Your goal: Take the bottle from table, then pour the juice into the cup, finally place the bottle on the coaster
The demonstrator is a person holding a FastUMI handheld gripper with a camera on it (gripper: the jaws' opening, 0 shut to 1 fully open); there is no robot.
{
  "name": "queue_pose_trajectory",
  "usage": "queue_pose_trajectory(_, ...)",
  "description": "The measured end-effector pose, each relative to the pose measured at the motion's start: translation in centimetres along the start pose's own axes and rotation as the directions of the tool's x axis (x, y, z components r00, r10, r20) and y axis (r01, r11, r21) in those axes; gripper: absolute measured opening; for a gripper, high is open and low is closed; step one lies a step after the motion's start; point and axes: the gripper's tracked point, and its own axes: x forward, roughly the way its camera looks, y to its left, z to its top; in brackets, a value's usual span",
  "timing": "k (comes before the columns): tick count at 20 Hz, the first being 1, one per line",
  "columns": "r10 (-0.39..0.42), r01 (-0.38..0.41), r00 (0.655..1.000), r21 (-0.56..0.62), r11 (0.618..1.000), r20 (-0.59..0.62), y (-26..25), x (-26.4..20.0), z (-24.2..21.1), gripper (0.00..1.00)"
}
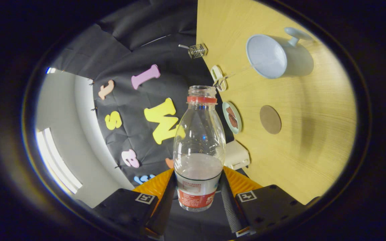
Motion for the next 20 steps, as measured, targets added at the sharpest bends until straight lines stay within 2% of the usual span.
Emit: queue_pose_trajectory(20,0.021,-0.021,1.0,0.101,0.995,-0.001,2.0,0.1,0.0,0.74)
